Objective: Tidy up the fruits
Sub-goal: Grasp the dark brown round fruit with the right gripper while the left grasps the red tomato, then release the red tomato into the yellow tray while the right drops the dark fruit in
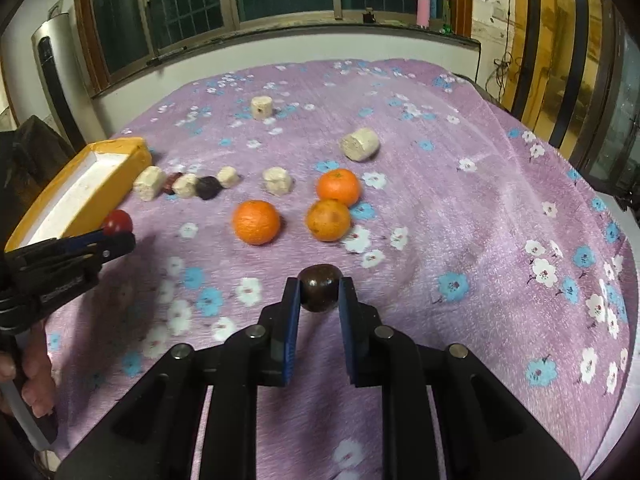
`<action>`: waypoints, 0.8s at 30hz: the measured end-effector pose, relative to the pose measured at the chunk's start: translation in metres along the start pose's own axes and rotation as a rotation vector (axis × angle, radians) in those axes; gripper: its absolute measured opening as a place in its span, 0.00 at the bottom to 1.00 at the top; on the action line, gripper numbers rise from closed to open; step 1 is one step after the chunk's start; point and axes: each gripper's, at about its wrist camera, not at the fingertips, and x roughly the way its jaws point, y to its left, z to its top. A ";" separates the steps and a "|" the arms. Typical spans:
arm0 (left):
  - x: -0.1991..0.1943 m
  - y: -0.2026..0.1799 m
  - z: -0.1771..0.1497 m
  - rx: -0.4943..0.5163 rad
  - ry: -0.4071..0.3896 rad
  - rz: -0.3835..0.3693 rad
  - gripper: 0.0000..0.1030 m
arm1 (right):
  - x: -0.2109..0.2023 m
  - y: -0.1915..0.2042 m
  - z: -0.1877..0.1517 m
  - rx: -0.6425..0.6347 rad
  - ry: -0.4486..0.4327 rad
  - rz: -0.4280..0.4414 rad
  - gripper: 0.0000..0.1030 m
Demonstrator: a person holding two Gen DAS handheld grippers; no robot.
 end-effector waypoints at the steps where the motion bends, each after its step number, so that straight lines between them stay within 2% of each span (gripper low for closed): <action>1: -0.012 0.012 -0.003 -0.024 -0.014 -0.001 0.26 | -0.004 0.004 0.000 -0.005 -0.008 0.004 0.20; 5: -0.040 0.048 -0.009 -0.075 -0.059 0.018 0.26 | -0.022 0.039 0.004 -0.048 -0.045 0.052 0.20; 10: -0.059 0.096 -0.008 -0.119 -0.092 0.100 0.26 | -0.033 0.104 0.013 -0.125 -0.081 0.159 0.20; 16: -0.053 0.150 -0.007 -0.200 -0.072 0.179 0.26 | -0.023 0.173 0.024 -0.194 -0.090 0.267 0.20; 24: -0.041 0.180 -0.007 -0.246 -0.050 0.225 0.26 | 0.004 0.236 0.031 -0.232 -0.053 0.344 0.20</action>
